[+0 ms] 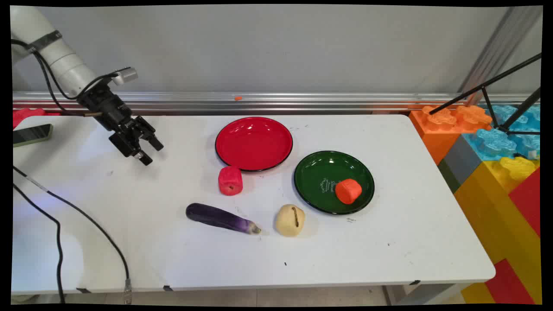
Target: Pick up the mandarin from the green plate
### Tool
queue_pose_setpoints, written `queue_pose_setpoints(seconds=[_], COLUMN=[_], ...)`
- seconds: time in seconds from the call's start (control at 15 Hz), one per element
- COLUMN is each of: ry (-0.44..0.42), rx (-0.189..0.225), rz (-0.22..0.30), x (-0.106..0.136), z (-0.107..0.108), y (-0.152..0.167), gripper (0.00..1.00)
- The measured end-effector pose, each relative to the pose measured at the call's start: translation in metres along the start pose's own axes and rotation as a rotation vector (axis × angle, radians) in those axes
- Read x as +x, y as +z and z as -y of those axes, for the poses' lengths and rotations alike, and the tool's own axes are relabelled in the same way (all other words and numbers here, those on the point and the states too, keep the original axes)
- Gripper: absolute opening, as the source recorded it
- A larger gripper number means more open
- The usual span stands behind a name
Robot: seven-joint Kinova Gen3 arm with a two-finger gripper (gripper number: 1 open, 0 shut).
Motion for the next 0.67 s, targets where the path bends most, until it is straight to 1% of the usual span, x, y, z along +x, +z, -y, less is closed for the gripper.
queue_pose_setpoints(seconds=[0.27, 0.47, 0.67], ry=[0.013, 0.035, 0.053], rx=[0.001, -0.012, -0.033], rz=[-0.027, -0.052, -0.08], x=[0.017, 0.037, 0.062], z=[-0.004, -0.014, -0.026], y=[-0.002, 0.0, 0.008], gripper=[1.0, 1.0, 1.0])
